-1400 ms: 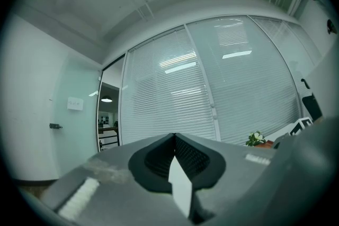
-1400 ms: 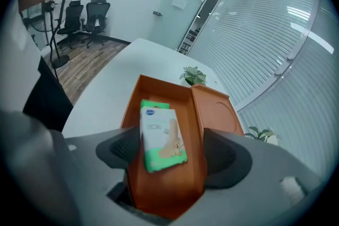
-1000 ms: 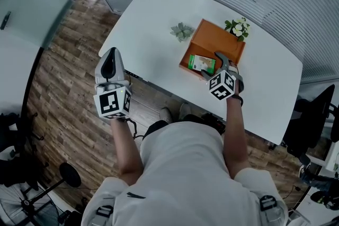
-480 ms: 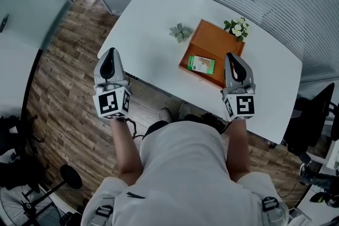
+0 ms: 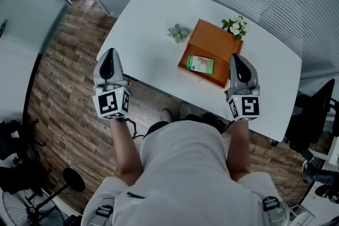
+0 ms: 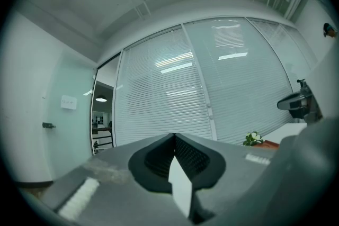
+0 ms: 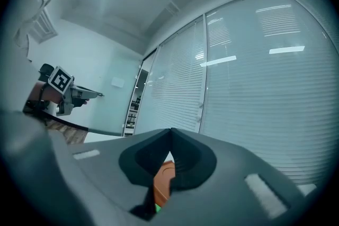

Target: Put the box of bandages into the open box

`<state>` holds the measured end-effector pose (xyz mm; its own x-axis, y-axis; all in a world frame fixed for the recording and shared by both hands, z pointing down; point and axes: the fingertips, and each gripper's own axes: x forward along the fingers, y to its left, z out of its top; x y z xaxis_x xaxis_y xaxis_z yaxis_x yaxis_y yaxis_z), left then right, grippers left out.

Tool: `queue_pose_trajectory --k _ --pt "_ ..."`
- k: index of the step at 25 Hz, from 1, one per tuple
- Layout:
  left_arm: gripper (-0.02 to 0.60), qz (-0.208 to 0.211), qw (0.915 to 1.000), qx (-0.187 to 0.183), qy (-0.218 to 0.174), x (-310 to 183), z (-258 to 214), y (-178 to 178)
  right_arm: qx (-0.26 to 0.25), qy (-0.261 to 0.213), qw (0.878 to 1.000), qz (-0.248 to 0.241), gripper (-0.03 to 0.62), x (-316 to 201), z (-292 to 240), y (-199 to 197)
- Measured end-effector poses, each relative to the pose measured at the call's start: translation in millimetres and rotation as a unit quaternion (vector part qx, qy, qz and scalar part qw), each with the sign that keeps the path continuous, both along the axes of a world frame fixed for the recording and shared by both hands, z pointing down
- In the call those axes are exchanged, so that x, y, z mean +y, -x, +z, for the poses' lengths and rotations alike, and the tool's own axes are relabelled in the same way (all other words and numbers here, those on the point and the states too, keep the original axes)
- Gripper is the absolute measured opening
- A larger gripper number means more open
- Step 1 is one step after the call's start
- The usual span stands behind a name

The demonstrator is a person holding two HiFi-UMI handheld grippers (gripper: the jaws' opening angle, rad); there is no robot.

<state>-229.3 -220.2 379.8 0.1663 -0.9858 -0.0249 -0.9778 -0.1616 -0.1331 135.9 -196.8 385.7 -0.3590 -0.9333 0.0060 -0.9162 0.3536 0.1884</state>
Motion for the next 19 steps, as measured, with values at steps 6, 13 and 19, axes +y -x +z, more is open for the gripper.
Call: queue_pose_trajectory --k 6,13,19 --pt "0.006 0.004 1.0000 -0.003 0.001 -1.0 0.4 -2.5 -0.004 0.004 1.000 -0.002 0.000 -0.2 1.0 1.2" --pt "0.006 0.002 1.0000 -0.002 0.001 -2.1 1.0 -2.6 0.006 0.010 1.000 -0.004 0.000 -3.1 3.6 0.0" --pt "0.006 0.004 1.0000 -0.002 0.000 -2.0 0.4 -5.6 0.000 0.011 1.000 -0.003 0.000 -4.6 2.4 -5.4"
